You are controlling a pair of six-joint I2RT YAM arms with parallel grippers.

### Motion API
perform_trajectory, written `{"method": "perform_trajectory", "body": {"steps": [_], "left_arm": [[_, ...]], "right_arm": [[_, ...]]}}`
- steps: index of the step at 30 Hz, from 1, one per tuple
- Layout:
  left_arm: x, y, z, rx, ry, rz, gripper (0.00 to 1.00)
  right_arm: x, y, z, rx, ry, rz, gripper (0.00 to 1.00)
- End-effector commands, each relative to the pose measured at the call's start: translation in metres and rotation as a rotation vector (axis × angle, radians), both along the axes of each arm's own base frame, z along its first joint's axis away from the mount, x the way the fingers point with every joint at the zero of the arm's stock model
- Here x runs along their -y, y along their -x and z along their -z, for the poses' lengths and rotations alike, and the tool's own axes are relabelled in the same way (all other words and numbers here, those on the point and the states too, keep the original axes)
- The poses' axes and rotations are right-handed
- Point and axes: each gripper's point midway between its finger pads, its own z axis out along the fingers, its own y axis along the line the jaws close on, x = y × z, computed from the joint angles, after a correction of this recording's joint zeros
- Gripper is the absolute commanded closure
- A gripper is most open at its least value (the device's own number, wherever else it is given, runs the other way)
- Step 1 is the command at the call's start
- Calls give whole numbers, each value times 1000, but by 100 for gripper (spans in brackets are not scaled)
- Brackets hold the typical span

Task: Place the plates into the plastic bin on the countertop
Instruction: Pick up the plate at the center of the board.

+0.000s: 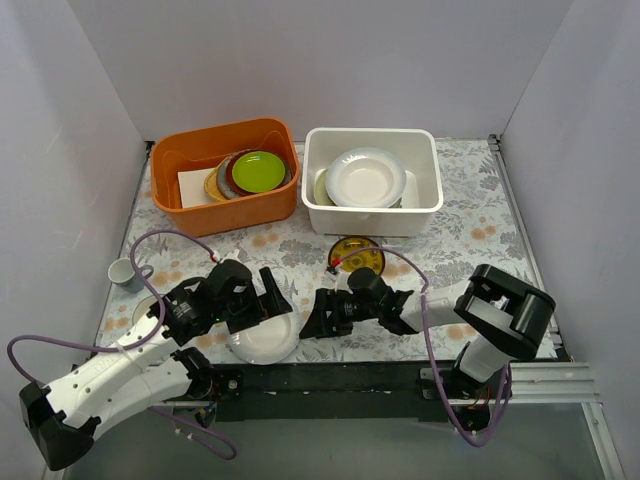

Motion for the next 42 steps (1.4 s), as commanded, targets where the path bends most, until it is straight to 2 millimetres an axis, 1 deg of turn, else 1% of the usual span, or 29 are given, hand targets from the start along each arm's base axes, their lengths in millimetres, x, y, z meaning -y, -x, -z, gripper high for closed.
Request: {"method": "perform_trajectory", "body": {"steps": [1, 2, 3, 6, 10, 12, 13, 17, 21, 24, 25, 28, 30, 33, 34, 37, 40, 42], "left_arm": [[-6, 2, 0, 3, -13, -15, 2], [-7, 3, -1, 5, -11, -15, 2], [-7, 3, -1, 5, -11, -14, 2], [-7, 3, -2, 9, -5, -17, 2], [-9, 4, -4, 12, -3, -20, 2], [-10, 5, -4, 13, -6, -20, 2], [-10, 5, -5, 14, -5, -20, 2], [-11, 6, -5, 14, -7, -21, 2], [-11, 6, -6, 14, 0, -21, 2], [-12, 7, -6, 15, -1, -22, 2], [-12, 7, -6, 15, -1, -22, 2], [-13, 8, -7, 15, 1, -23, 2], [-14, 9, -5, 10, -3, -22, 2], [-14, 10, -4, 8, -3, -23, 2], [-14, 10, -4, 8, -1, -22, 2], [-14, 10, -6, 12, 2, -23, 2], [-14, 9, -8, 17, 3, -23, 2], [-15, 9, -9, 20, 3, -23, 2]], "right_arm": [[-28, -7, -21, 10, -118, 8, 17], [-29, -5, -17, -8, -110, 9, 17], [-33, -7, -18, -8, -113, 12, 18], [-37, -7, -4, -15, -58, 19, 18], [-42, -8, 4, -36, -33, 36, 22], [-42, -9, 8, -45, -31, 44, 27], [-43, -9, 8, -45, -30, 47, 34], [-42, -8, 15, -47, -14, 60, 39], [-43, -9, 16, -55, -27, 76, 46], [-47, -11, 17, -64, -44, 86, 54], [-46, -9, 21, -74, -41, 85, 57], [-48, -9, 21, -88, -57, 90, 62], [-47, -9, 25, -101, -54, 98, 64], [-48, -7, 28, -112, -58, 94, 73], [-49, -7, 28, -115, -61, 89, 80], [-48, -5, 26, -119, -74, 86, 91], [-46, -5, 23, -113, -80, 93, 95], [-45, -6, 21, -109, -82, 96, 96]]}}
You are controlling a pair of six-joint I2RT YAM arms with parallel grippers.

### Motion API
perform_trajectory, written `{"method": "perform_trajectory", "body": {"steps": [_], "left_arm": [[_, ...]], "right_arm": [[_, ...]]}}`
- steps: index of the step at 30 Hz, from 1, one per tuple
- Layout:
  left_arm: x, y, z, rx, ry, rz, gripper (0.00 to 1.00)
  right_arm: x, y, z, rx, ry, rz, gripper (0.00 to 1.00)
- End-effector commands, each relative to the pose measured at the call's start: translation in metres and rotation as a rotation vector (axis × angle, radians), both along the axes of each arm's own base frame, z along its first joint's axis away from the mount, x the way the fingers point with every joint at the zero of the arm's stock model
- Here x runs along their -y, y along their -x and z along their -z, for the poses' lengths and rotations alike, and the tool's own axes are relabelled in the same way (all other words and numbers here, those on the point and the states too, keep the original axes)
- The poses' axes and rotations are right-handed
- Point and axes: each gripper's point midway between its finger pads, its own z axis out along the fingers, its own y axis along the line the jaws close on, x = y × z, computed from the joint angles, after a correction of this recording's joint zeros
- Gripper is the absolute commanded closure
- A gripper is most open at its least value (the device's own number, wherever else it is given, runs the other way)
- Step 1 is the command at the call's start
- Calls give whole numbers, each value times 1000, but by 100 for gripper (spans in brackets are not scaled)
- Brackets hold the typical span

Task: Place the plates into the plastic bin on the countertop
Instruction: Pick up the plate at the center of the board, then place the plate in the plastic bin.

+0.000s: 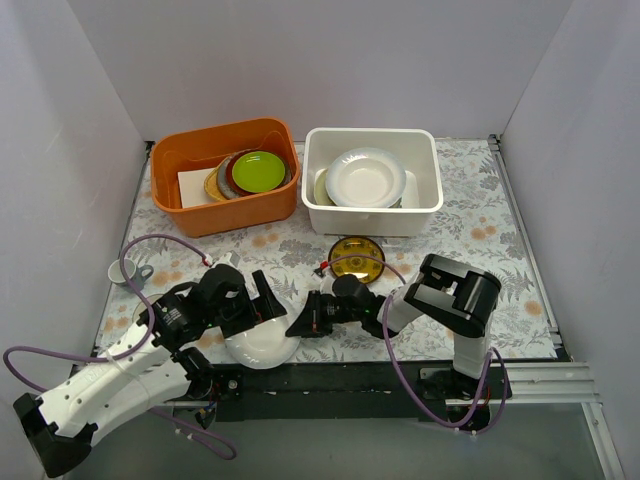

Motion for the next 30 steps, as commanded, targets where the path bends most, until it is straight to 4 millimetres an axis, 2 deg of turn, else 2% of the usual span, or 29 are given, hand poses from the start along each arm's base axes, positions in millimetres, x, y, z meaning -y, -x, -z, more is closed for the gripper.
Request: {"method": "perform_trajectory", "body": {"steps": [1, 3, 6, 11, 14, 15, 17, 19, 20, 22, 23, 24, 26, 30], "left_arm": [[-3, 0, -5, 16, -2, -4, 2], [-3, -1, -8, 25, 1, -4, 2], [-3, -3, -17, 52, 17, -8, 2], [0, -7, -44, 122, 80, -8, 2], [0, -9, -50, 132, 78, -8, 2], [1, -8, -50, 129, 78, 0, 2], [2, -9, -49, 124, 68, 6, 2], [4, -9, -47, 118, 65, 13, 2], [4, -10, -47, 120, 64, 11, 2], [4, -9, -45, 123, 67, 12, 2], [4, -10, -47, 128, 70, 12, 2], [3, -10, -46, 130, 68, 9, 2], [2, -9, -43, 127, 60, 9, 2], [2, -9, -37, 116, 57, 11, 2]], "right_arm": [[7, 1, 5, 34, 17, 8, 96], [10, 1, 5, 40, 32, 12, 97], [11, -2, -4, 64, 28, 19, 98], [14, -6, -15, 116, 49, 25, 99], [18, -9, -24, 155, 66, 33, 99], [17, -13, -33, 179, 55, 43, 99], [23, -14, -33, 189, 95, 48, 99], [26, -20, -45, 241, 101, 69, 99], [32, -20, -42, 242, 137, 70, 99], [35, -27, -56, 293, 138, 92, 99], [41, -27, -54, 294, 168, 94, 99], [43, -31, -63, 320, 162, 115, 99], [52, -33, -64, 340, 199, 121, 99], [67, -39, -79, 397, 230, 155, 99]]}}
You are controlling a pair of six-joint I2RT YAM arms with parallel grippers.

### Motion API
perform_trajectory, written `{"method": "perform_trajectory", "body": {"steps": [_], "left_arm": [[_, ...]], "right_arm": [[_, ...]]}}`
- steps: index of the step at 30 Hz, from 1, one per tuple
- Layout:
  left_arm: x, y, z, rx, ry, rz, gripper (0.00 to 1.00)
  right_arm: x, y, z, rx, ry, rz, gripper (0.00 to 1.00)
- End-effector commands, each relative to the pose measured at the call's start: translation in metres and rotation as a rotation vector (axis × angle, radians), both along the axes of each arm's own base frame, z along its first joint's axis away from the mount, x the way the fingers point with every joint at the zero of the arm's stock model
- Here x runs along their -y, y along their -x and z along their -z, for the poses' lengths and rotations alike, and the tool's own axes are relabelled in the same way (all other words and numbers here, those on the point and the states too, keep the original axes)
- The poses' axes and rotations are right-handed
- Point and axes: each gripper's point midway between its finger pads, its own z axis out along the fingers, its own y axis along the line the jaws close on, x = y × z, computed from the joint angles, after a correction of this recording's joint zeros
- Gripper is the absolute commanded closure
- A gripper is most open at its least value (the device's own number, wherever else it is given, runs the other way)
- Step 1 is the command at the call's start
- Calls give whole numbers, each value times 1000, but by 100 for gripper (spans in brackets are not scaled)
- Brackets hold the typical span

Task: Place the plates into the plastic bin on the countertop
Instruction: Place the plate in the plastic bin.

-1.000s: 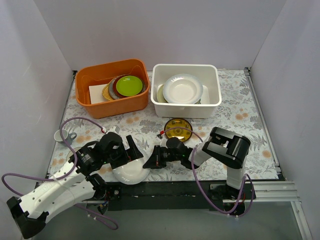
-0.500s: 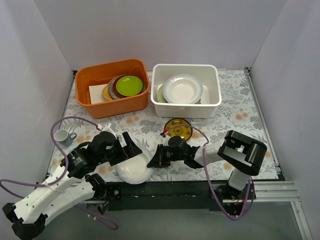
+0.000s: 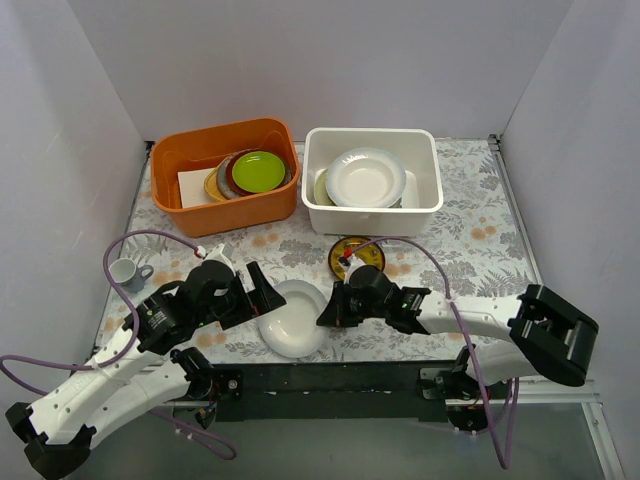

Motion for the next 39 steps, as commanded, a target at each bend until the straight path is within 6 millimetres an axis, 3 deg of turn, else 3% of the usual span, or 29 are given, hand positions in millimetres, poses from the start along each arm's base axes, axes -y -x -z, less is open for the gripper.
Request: {"method": "perform_trajectory", "body": {"steps": [1, 5, 16, 23, 27, 39], "left_arm": [[0, -1, 4, 10, -7, 5, 2], [2, -1, 9, 4, -6, 11, 2], [6, -4, 23, -14, -35, 26, 2], [12, -5, 31, -35, -47, 46, 2], [14, -6, 31, -35, -54, 54, 2], [16, -5, 36, -51, -50, 55, 2]], "right_arm": [[0, -23, -50, 148, -44, 41, 99], [14, -30, -70, 199, -38, 76, 99], [57, -67, -158, 353, -90, 203, 99], [81, -96, -187, 409, -74, 237, 99], [97, -123, -200, 432, -82, 277, 99], [108, -189, -243, 457, -163, 296, 99]]}}
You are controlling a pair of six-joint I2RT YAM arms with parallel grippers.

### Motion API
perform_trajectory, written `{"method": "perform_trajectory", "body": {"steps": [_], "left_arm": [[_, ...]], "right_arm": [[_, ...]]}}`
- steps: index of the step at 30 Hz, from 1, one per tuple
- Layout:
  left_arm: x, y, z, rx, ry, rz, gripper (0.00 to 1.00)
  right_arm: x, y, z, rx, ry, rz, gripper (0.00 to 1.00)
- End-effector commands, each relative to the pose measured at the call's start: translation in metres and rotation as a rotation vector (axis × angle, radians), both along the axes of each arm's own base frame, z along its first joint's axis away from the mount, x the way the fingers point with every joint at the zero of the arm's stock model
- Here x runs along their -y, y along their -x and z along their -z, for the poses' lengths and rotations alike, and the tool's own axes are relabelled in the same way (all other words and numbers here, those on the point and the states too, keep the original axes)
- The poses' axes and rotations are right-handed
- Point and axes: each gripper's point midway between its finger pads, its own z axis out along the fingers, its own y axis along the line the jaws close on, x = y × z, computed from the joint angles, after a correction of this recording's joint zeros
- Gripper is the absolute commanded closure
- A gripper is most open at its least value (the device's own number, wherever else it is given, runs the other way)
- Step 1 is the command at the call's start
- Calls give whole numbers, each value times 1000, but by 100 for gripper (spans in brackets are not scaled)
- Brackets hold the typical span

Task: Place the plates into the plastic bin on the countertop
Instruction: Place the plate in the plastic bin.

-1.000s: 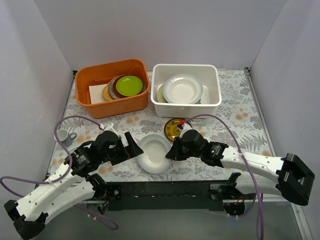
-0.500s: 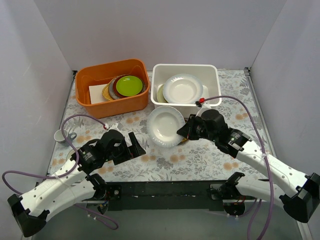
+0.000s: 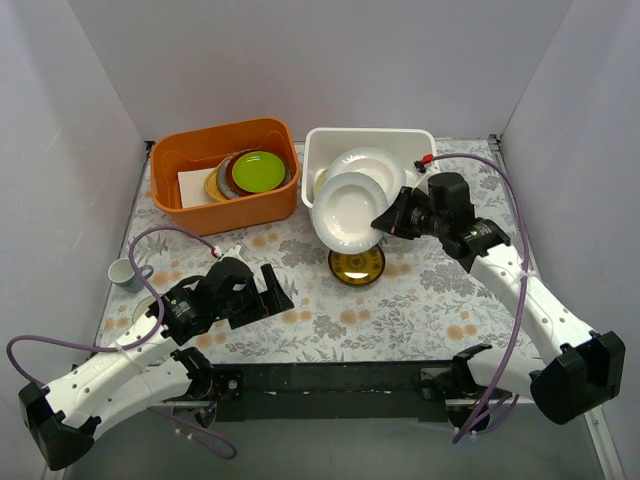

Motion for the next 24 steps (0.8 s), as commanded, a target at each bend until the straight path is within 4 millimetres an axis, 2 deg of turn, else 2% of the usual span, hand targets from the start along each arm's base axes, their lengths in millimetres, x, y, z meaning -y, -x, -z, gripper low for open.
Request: {"method": "perform_trajectory", "body": {"steps": [1, 12, 17, 24], "left_arm": [[3, 1, 2, 5, 12, 19, 2], [4, 2, 8, -10, 2, 24, 2], [5, 3, 12, -17, 1, 28, 2], [5, 5, 17, -27, 2, 31, 2]], "right_arm": [[-15, -27, -82, 212, -155, -71, 99], [3, -82, -99, 206, -237, -39, 99], [16, -107, -93, 178, -265, -9, 99], [33, -129, -75, 146, -276, 32, 99]]}}
